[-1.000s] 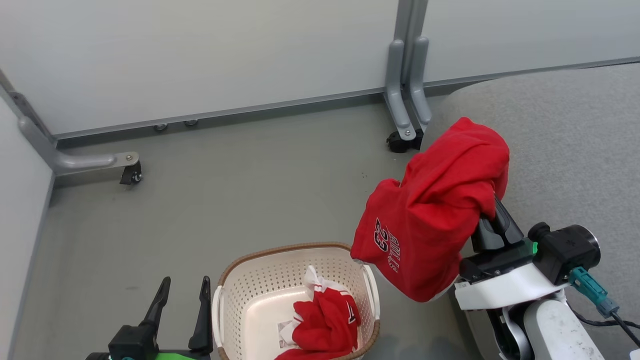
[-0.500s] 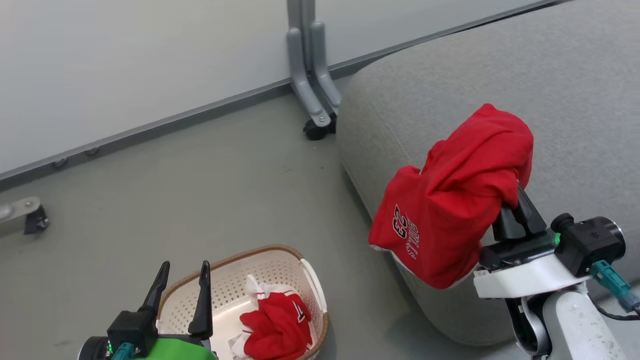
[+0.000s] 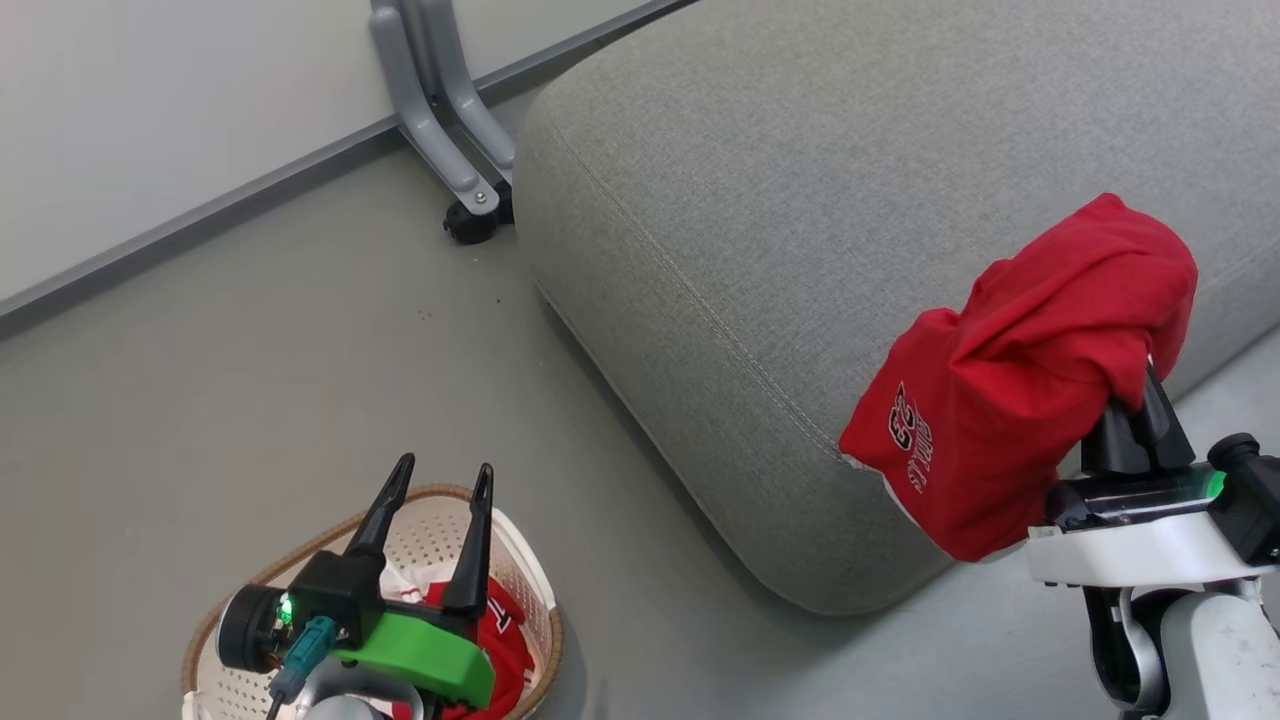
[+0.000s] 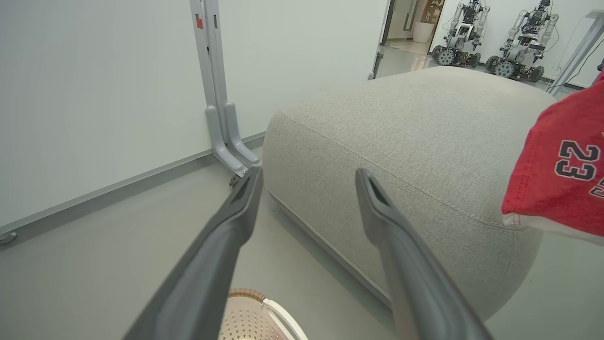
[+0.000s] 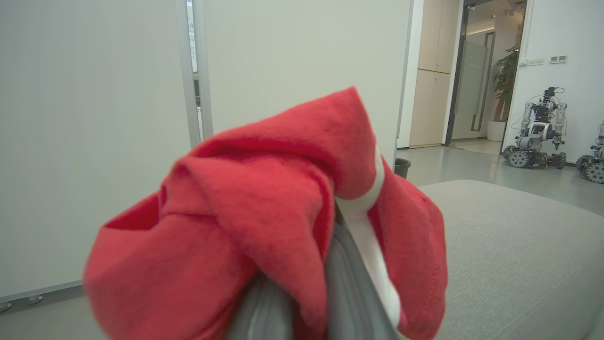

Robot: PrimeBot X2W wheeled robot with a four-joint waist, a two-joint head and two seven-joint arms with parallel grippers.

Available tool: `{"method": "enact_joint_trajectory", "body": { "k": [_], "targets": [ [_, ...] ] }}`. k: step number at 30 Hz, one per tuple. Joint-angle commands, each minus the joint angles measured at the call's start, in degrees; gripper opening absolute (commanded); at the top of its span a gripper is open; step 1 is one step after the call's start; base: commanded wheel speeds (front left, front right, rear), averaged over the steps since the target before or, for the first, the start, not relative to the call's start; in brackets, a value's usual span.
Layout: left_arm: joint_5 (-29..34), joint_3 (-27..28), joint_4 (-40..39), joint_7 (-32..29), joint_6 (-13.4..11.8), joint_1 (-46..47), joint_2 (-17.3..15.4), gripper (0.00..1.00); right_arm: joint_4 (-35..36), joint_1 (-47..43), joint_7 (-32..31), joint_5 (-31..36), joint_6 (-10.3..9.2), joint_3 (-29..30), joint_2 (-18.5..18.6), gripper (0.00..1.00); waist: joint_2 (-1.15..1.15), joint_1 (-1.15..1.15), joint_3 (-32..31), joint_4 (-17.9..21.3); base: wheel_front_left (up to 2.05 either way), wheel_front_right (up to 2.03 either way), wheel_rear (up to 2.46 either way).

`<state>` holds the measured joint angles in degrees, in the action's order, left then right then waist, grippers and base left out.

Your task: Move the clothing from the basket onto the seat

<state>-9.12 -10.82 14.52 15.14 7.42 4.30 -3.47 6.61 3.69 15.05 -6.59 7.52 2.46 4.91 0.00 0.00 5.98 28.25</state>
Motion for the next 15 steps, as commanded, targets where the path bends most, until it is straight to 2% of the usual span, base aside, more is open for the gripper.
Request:
{"method": "enact_joint_trajectory", "body": {
  "k": [1, 8, 15],
  "targets": [
    [-0.05, -0.45, 0.20, 0.01, 0.11, 1.16, -0.75, 1.00, 0.63, -0.76, 0.20, 0.27, -0.06, 0.53, -0.32, 0.00, 0.00, 0.00, 2.05, 1.84, 0.00, 0.00, 0.00],
    [-0.38, -1.54, 0.48, 0.01, 0.11, 2.14, -1.03, 1.00, 1.19, -0.78, 0.20, 0.49, -0.06, 1.94, -0.97, 0.00, 0.00, 0.00, 2.66, 2.03, 0.00, 0.00, 0.00],
    [0.36, -1.08, -0.95, 0.01, 0.11, 1.12, -0.96, 1.00, 0.67, 3.67, 0.20, 1.22, -0.06, 1.37, 2.08, 0.00, 0.00, 0.00, 3.49, 2.10, 0.00, 0.00, 0.00]
  ]
}}
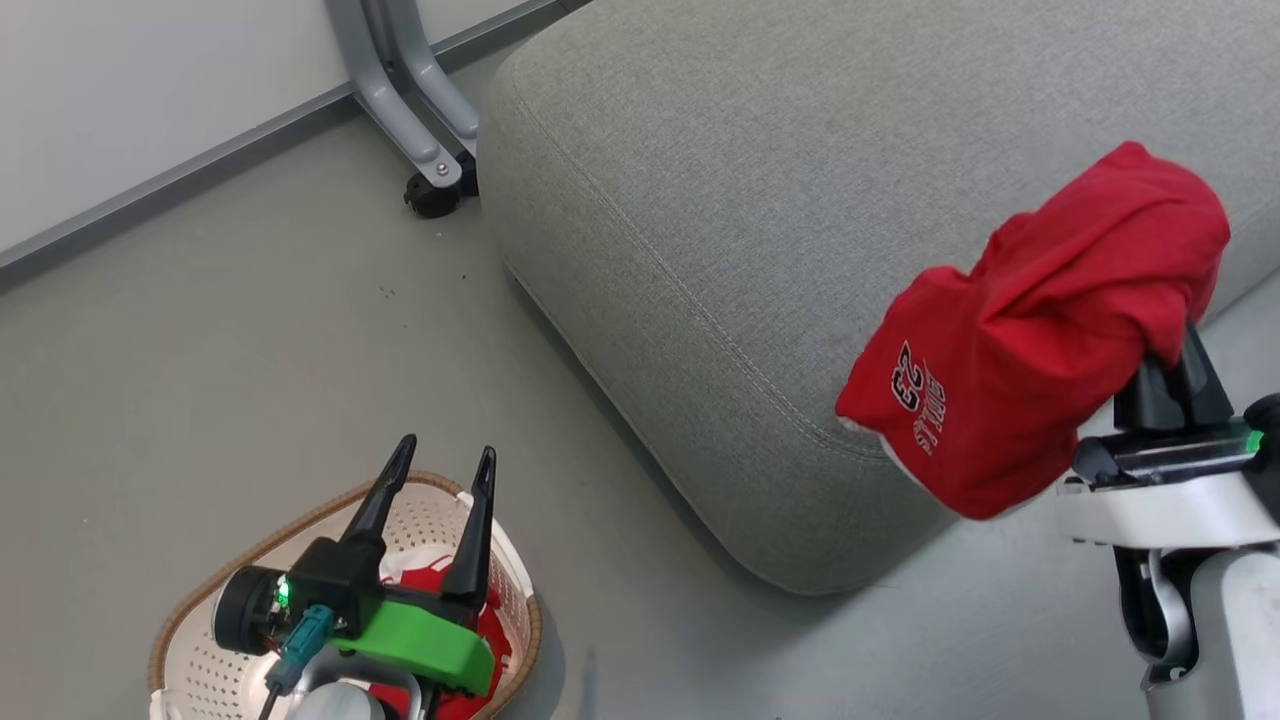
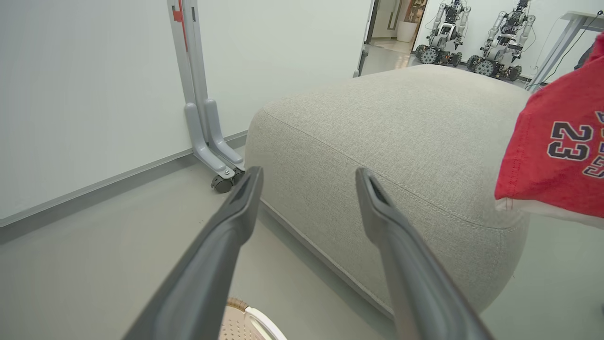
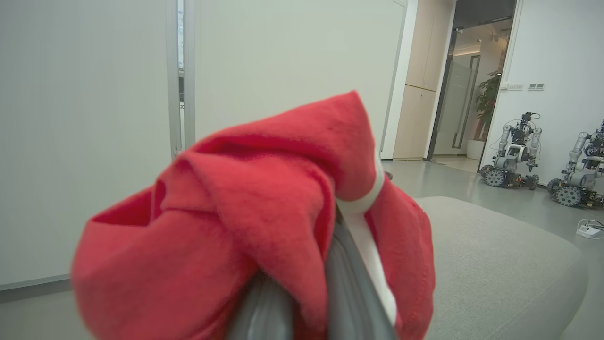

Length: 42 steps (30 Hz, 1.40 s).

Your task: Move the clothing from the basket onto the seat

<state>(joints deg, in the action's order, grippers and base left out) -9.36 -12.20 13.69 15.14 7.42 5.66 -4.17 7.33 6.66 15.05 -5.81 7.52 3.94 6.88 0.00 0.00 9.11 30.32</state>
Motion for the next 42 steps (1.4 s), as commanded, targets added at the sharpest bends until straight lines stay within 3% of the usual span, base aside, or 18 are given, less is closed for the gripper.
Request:
{"method": "enact_joint_trajectory", "body": {
  "k": [1, 6, 19, 26, 35, 42],
  "targets": [
    [0.89, 0.42, -0.72, 0.01, 0.11, -0.28, -0.30, 1.00, -0.36, 2.04, 0.20, 0.23, -0.06, -0.12, 0.77, 0.00, 0.00, 0.00, 0.96, 0.05, 0.00, 0.00, 0.00],
    [2.08, 1.07, -3.86, 0.01, 0.11, 0.49, -1.67, 1.00, -1.54, 9.77, 0.20, -1.05, -0.06, -1.13, 2.89, 0.00, 0.00, 0.00, 5.34, 0.12, 0.00, 0.00, 0.00],
    [3.86, -6.07, -10.24, 0.01, 0.11, 10.56, -8.11, 1.00, -3.49, 35.62, 0.20, -1.08, -0.06, 6.69, 10.80, 0.00, 0.00, 0.00, 22.33, -7.49, 0.00, 0.00, 0.00],
    [3.94, -8.59, -12.60, 0.01, 0.11, 14.91, -9.43, 1.00, -11.25, 44.64, 0.19, 0.73, -0.06, 9.26, 14.72, 0.00, 0.00, 0.00, 28.38, -11.04, 0.00, 0.00, 0.00],
    [3.97, -9.41, -13.36, 0.01, 0.11, 16.07, -11.09, 1.00, -25.12, 50.38, 0.20, 2.50, -0.07, 9.96, 16.09, 0.00, 0.00, 0.00, 32.35, -14.02, 0.00, 0.00, 0.00],
    [4.25, -8.97, -14.07, 0.01, 0.12, 15.86, -10.65, 1.00, -33.47, 48.71, 0.20, 4.30, -0.07, 11.36, 15.33, 0.00, 0.00, 0.00, 34.10, -15.28, 0.00, 0.00, 0.00]
  ]
}}
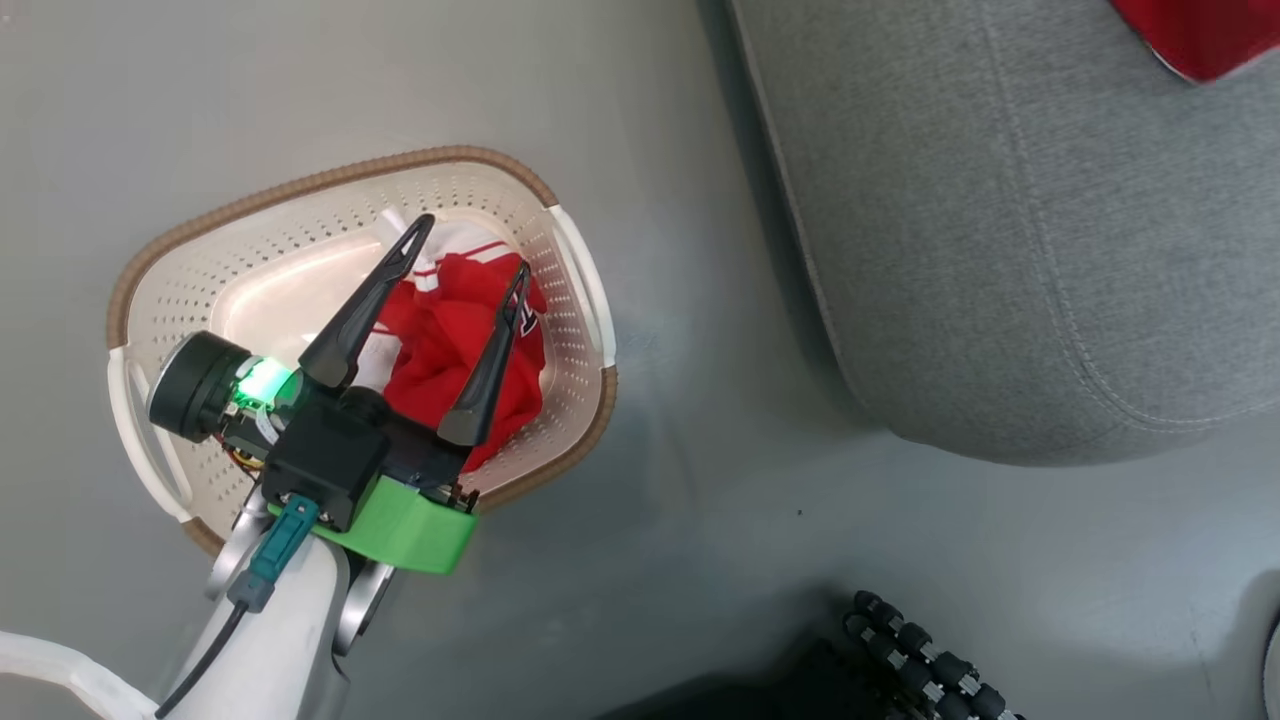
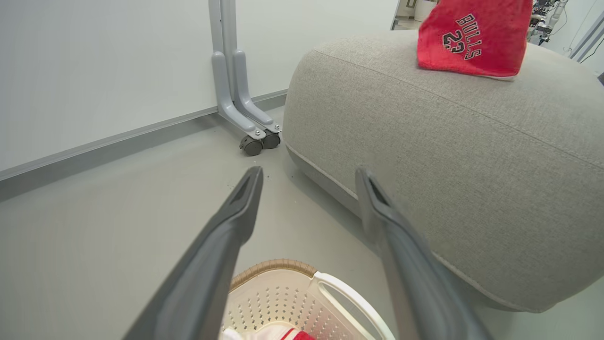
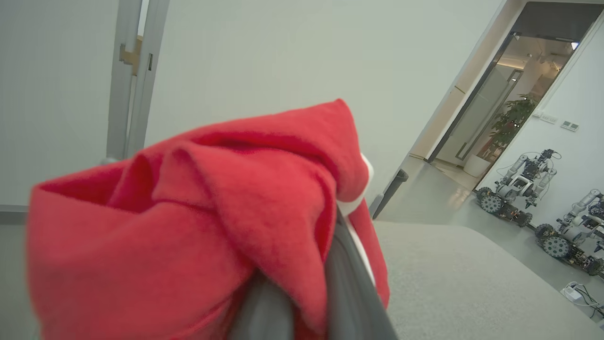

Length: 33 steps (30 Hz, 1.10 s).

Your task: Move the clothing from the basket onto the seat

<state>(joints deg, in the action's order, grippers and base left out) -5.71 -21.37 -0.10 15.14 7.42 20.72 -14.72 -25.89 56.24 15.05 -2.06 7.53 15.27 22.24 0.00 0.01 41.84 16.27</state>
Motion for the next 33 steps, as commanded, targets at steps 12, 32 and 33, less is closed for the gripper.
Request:
{"method": "enact_joint_trajectory", "body": {
  "k": [12, 32, 33],
  "targets": [
    [1.06, 2.40, 0.02, 0.00, 0.12, -1.33, -0.94, 1.00, -16.09, -0.39, 0.20, -0.91, -0.08, -4.15, -0.07, 0.00, 0.00, -0.01, 0.37, -1.27, 0.00, 0.00, 0.00],
    [-0.64, 0.80, 1.62, 0.00, 0.07, -4.32, 3.76, 1.00, -16.26, -8.14, 0.20, -4.81, -0.09, -11.04, 3.16, 1.00, 0.00, -0.01, -13.39, -0.18, 0.00, 0.00, 0.00],
    [-0.73, 0.85, 1.69, 0.00, 0.07, -4.62, 4.27, 1.00, -15.14, -8.89, 0.20, -5.20, -0.09, -11.42, 3.59, 1.00, 0.00, -0.01, -14.54, -0.14, 0.00, 0.00, 0.00]
  ]
}}
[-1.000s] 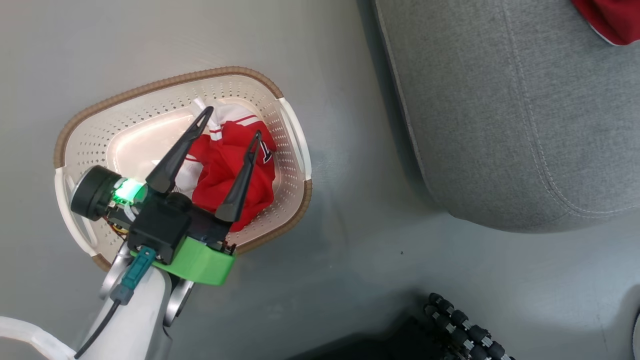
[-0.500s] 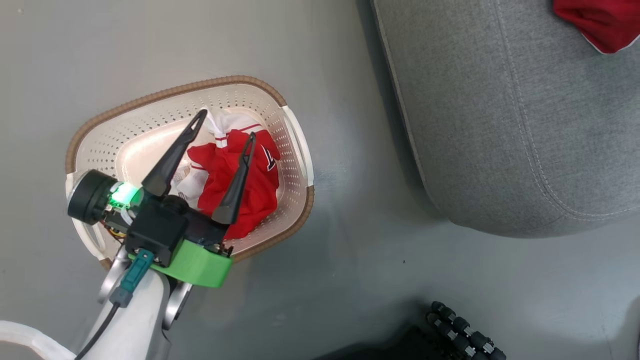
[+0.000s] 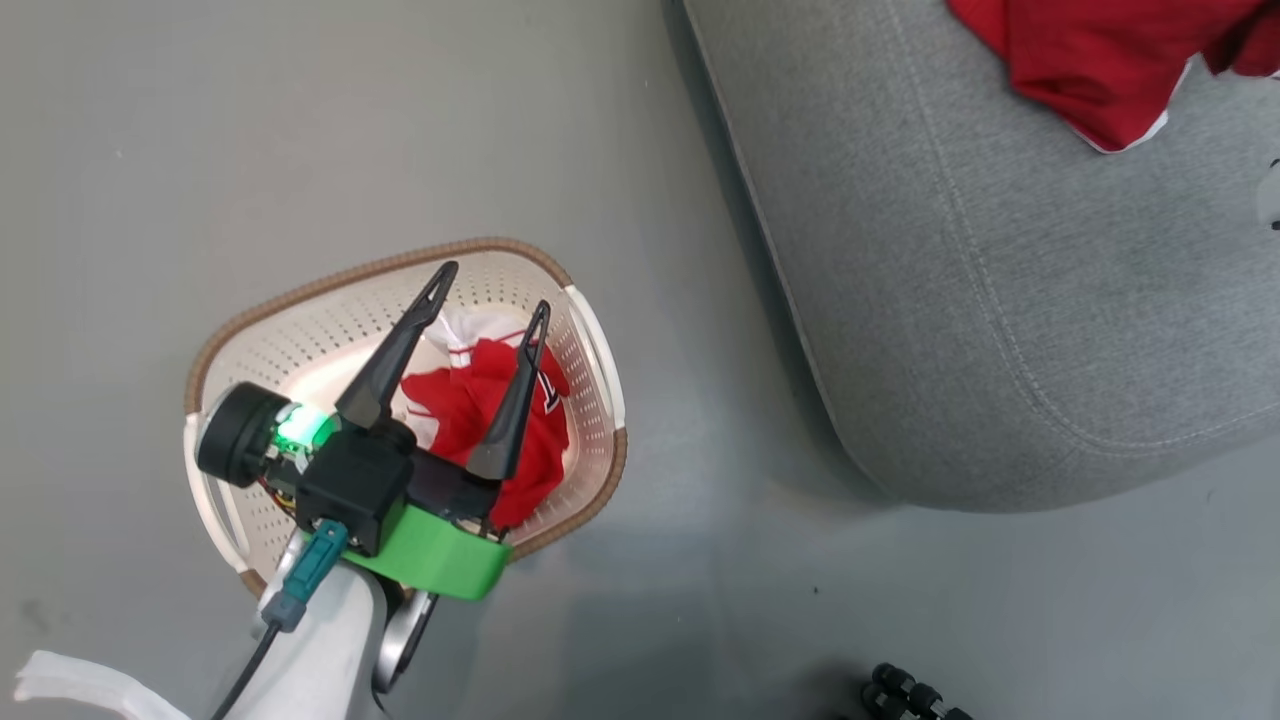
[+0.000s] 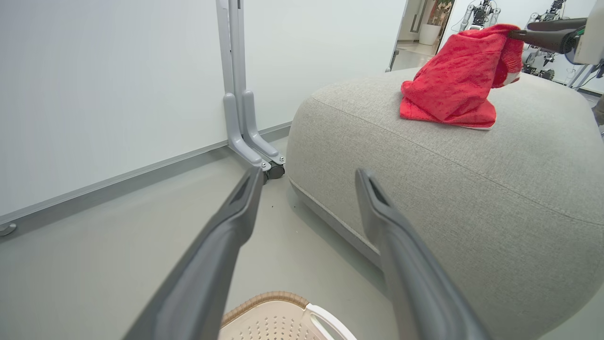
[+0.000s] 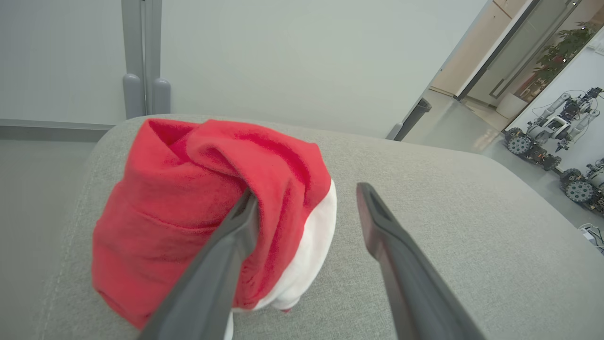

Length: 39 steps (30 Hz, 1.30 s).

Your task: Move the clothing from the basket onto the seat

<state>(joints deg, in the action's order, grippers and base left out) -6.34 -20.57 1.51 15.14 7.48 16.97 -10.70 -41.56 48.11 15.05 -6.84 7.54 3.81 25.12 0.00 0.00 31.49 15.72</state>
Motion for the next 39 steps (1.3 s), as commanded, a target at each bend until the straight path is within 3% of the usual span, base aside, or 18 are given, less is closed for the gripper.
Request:
{"method": "enact_joint_trajectory", "body": {
  "k": [1, 9, 20, 24, 39],
  "targets": [
    [-0.21, 0.11, 0.13, 0.00, 0.02, -1.10, 0.60, 1.00, 1.42, -1.41, 0.20, -0.61, -0.10, -0.29, 0.81, 1.00, 0.00, 0.00, -5.28, 0.44, 0.00, 0.00, 0.00],
    [-0.90, 2.25, 0.63, 0.00, 0.02, -3.95, 3.85, 1.00, 15.86, -7.78, 0.20, -3.31, -0.10, -3.15, 1.59, 1.00, 0.00, 0.00, -13.32, 1.13, 0.00, 0.00, 0.00],
    [-1.17, 7.33, 0.04, 0.00, 0.02, -9.09, 6.41, 1.00, 37.29, -16.55, 0.19, -6.28, -0.10, -2.29, -2.47, 1.00, 0.00, 0.00, -22.53, 0.38, 0.00, 0.00, 0.00],
    [-1.34, 9.26, -0.32, 0.00, 0.02, -10.87, 7.07, 1.00, 40.50, -20.10, 0.19, -9.25, -0.08, -1.07, -5.95, 1.00, 0.00, 0.00, -25.03, -0.83, 0.00, 0.00, 0.00],
    [-4.69, 13.02, -0.64, 0.00, 0.02, -15.99, 7.71, 1.00, 46.96, -35.83, 0.19, -7.81, -0.08, -3.60, -12.34, 1.00, 0.00, 0.00, -30.31, -8.38, 0.00, 0.00, 0.00]
  ]
}}
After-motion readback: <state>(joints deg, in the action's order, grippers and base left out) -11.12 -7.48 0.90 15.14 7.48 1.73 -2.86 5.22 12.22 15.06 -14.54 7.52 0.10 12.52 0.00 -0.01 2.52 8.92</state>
